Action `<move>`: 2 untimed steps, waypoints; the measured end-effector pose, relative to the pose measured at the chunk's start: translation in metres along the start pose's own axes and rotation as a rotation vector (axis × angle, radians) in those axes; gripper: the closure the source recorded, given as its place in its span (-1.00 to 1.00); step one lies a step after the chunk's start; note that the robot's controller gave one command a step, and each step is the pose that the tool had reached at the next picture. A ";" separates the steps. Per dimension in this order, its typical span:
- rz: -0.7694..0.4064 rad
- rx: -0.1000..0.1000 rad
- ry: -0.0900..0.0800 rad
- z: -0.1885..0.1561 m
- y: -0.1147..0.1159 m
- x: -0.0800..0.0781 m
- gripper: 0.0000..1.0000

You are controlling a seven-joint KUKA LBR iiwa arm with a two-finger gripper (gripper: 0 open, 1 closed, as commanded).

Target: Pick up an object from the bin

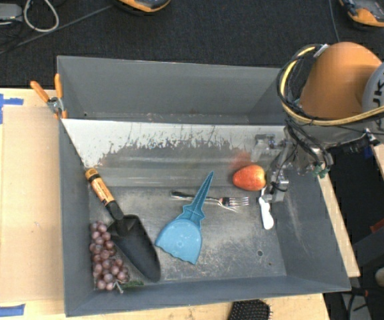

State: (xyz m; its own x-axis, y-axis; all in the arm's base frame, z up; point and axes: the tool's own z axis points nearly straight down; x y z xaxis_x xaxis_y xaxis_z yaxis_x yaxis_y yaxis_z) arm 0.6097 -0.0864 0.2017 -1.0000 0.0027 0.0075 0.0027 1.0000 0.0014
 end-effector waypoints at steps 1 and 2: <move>-0.002 0.001 -0.008 -0.005 0.000 -0.001 -1.00; 0.166 0.000 -0.009 0.051 -0.014 -0.004 -1.00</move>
Offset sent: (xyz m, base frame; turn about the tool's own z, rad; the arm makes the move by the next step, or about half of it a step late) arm 0.0056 -0.0358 -0.1317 0.4044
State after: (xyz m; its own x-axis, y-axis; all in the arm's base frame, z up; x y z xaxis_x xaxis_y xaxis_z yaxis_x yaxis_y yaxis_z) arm 0.6137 -0.1003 0.1508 -0.9859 0.1675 -0.0015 0.1675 0.9859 0.0014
